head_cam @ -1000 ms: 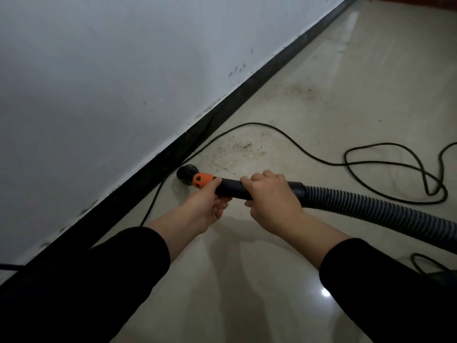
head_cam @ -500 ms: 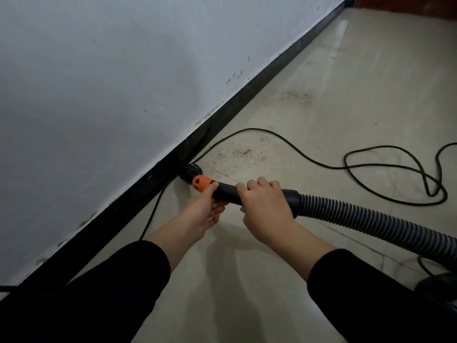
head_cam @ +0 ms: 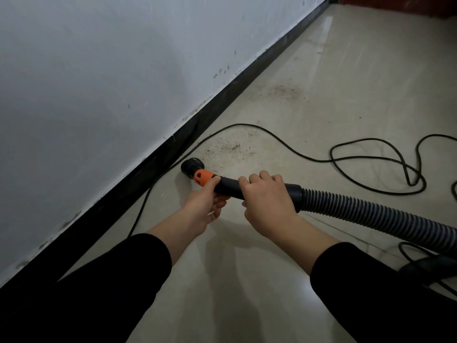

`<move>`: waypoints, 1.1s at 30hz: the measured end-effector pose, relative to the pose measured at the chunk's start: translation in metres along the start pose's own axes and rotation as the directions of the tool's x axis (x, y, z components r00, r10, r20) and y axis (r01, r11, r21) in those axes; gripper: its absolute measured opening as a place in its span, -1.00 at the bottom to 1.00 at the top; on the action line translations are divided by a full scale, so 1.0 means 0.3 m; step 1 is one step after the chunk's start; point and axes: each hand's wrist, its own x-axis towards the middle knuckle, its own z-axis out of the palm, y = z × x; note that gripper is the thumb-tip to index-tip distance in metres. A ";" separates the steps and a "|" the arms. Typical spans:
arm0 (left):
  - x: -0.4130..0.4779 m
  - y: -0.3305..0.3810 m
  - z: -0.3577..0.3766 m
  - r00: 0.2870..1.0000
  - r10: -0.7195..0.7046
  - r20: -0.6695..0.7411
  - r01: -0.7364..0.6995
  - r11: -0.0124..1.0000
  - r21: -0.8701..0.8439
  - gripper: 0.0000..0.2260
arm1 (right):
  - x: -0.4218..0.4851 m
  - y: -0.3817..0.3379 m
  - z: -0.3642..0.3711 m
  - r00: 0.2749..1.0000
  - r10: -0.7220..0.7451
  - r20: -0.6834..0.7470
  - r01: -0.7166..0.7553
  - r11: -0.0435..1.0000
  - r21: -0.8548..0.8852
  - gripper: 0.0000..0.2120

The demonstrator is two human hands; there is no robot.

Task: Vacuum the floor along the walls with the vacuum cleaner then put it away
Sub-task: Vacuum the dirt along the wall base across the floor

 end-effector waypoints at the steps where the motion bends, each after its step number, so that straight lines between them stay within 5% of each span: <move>1: -0.004 -0.002 0.006 1.000 -0.001 0.003 0.001 1.000 0.003 -0.66 | -0.006 0.004 -0.003 1.000 0.002 0.000 -0.002 1.000 -0.001 -0.71; 33: -0.084 -0.024 0.169 0.996 -0.020 0.084 0.017 0.999 0.031 -0.63 | -0.115 0.119 -0.093 0.994 0.098 0.054 -0.094 0.993 -0.064 -0.72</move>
